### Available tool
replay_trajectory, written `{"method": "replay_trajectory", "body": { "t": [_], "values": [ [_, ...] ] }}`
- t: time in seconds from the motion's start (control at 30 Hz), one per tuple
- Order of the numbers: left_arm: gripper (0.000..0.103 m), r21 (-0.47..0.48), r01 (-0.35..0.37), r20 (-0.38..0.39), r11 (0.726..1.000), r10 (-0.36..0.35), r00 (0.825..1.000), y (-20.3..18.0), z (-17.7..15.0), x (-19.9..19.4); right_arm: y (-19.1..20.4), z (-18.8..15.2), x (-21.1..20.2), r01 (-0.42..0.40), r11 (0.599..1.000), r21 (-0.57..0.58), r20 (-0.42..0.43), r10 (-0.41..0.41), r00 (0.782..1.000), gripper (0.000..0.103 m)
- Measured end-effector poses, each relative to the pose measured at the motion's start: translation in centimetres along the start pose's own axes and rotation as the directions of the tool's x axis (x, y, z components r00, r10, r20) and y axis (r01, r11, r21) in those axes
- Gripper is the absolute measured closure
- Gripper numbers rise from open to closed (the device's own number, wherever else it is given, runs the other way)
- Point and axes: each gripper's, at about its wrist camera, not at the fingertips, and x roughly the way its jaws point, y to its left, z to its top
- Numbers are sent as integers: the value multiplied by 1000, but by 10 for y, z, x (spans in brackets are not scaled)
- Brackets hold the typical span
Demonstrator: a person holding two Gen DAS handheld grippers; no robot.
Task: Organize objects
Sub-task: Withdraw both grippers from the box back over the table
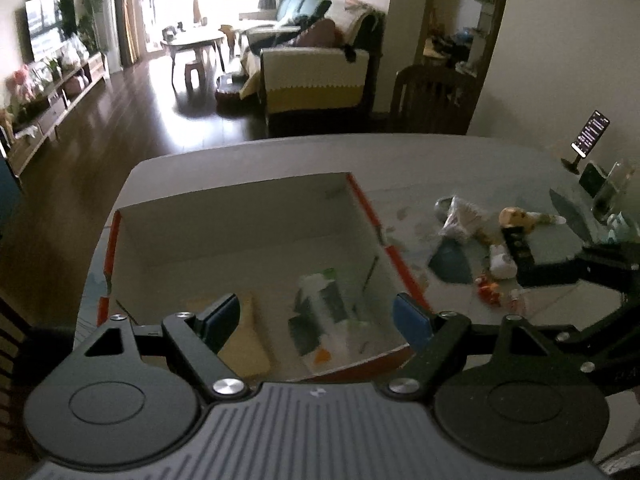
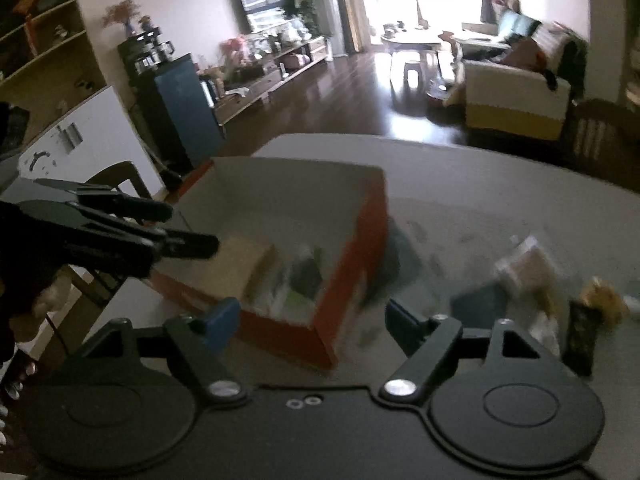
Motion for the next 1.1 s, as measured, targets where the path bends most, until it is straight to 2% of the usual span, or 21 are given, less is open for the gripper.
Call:
{"method": "replay_trajectory", "body": {
  "t": [0.27, 0.5, 0.73, 0.87, 0.97, 1.1],
  "values": [
    [19, -26, 24, 21, 999, -24, 1000, -52, -23, -5, -55, -52, -38, 77, 990, 115, -3, -77, 997, 20],
    [19, -56, 32, 19, 998, -31, 999, -100, -37, 4, -97, -86, -72, 159, 969, 187, 36, -169, 985, 19],
    [19, -41, 55, -11, 998, -55, 998, -149, -47, 25, -124, -103, -87, 216, 961, 174, 57, -229, 972, 19],
    [19, -19, 67, -25, 998, -67, 997, -175, -54, 40, -145, -102, -86, 220, 964, 151, 7, -224, 975, 19],
    [3, -7, 67, -28, 998, -67, 997, -191, -61, 51, -158, -102, -83, 201, 971, 130, -8, -202, 979, 19],
    [2, 5, 69, -42, 998, -69, 997, -208, -69, 67, -167, -97, -72, 175, 981, 80, -37, -172, 984, 19]
  ]
}}
